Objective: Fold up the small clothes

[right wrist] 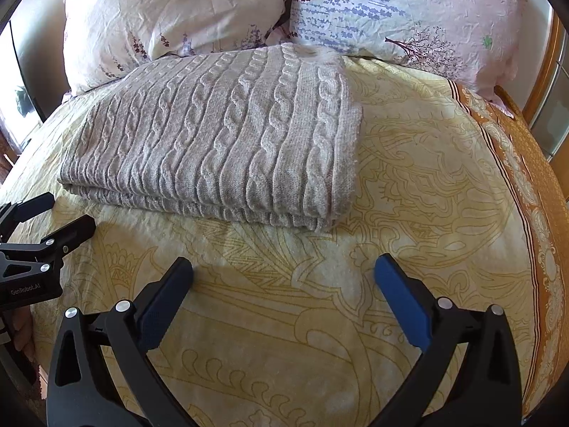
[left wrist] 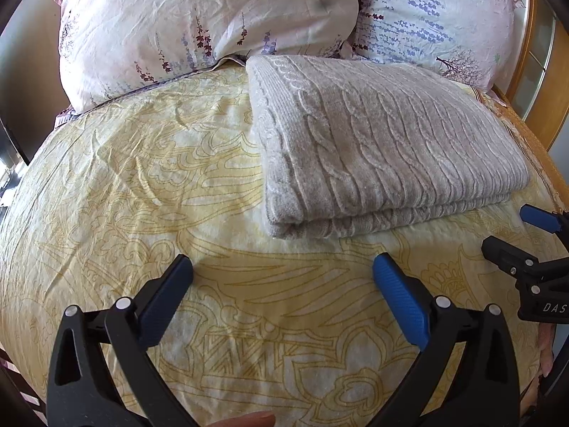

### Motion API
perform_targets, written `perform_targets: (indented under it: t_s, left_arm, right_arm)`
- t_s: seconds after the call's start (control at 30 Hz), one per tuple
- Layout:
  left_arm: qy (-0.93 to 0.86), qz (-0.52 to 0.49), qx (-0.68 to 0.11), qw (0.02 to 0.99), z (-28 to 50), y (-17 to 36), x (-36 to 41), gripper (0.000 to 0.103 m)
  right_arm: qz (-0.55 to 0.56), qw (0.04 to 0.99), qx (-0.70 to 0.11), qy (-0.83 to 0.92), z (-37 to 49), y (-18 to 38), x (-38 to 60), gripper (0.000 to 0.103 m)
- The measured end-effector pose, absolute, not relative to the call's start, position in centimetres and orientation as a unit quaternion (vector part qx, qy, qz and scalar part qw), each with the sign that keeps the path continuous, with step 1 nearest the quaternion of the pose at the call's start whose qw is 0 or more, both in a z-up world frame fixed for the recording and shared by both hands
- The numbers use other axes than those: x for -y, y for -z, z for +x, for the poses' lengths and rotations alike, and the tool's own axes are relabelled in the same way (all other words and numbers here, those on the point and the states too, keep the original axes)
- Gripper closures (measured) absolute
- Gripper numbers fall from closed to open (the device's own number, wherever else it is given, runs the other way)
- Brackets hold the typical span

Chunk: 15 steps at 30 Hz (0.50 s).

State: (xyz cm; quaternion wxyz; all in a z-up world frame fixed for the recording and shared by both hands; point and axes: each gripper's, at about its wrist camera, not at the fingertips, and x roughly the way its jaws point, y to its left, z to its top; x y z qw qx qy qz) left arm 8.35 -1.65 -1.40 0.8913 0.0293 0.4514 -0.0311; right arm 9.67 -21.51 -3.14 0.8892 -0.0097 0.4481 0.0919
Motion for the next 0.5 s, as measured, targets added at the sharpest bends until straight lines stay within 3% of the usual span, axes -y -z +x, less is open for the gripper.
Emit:
perform_targets:
  t_s: [0.5]
  left_arm:
    - [0.031,0.029,-0.452,0.891,8.35,1.43,1.61,0.002]
  right_arm:
    - [-0.011,0.889,-0.448,-0.091,9.76,3.15,21.37,0.001]
